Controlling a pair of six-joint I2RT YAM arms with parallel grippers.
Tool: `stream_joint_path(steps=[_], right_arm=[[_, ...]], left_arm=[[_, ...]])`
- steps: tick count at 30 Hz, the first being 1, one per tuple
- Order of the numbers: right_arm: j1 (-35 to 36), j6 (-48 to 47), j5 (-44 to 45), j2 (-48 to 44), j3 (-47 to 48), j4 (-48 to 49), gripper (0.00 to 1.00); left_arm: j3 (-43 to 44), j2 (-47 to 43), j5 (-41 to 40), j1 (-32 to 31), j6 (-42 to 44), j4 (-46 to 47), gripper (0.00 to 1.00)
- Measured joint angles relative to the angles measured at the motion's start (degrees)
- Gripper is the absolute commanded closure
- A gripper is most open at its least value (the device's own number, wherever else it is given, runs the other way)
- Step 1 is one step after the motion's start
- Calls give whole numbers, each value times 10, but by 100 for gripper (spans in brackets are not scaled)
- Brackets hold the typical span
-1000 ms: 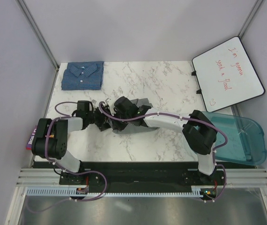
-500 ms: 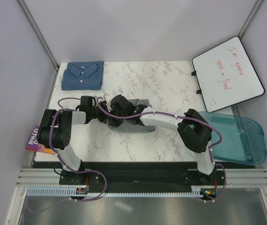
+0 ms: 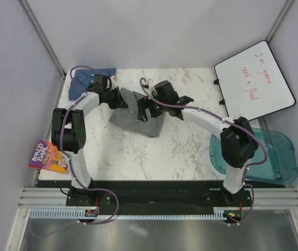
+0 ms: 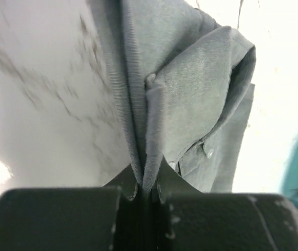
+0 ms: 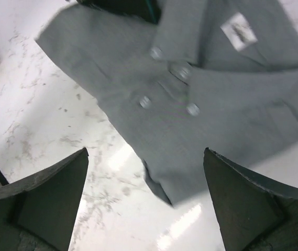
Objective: Fold and stack the long sleeve shirts
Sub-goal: Neatly place the folded shirt to the corner
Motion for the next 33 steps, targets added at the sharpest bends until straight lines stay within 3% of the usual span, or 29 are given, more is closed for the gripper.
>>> stream_joint_path(steps=[4,9,14,20,33], right_arm=[[-51,-28,-1,-74,-38,-28,2],[-56,-48,-6,-127,-78,-50,2],[-60,-56,-10,-134,-98,-65,2],[-64,-59,-10,-134,-107,-74,2],[-64,-61,-9,-141,-124,-78,2]], left_arm=[[175,76,-28,-1,103,-101,98],[396,170,-60,0,203,-195,98],[524,217,-92,7,247,-241,98],[580,225,-125,22,282,-258,98],[584,212,-166,30,323,-261,98]])
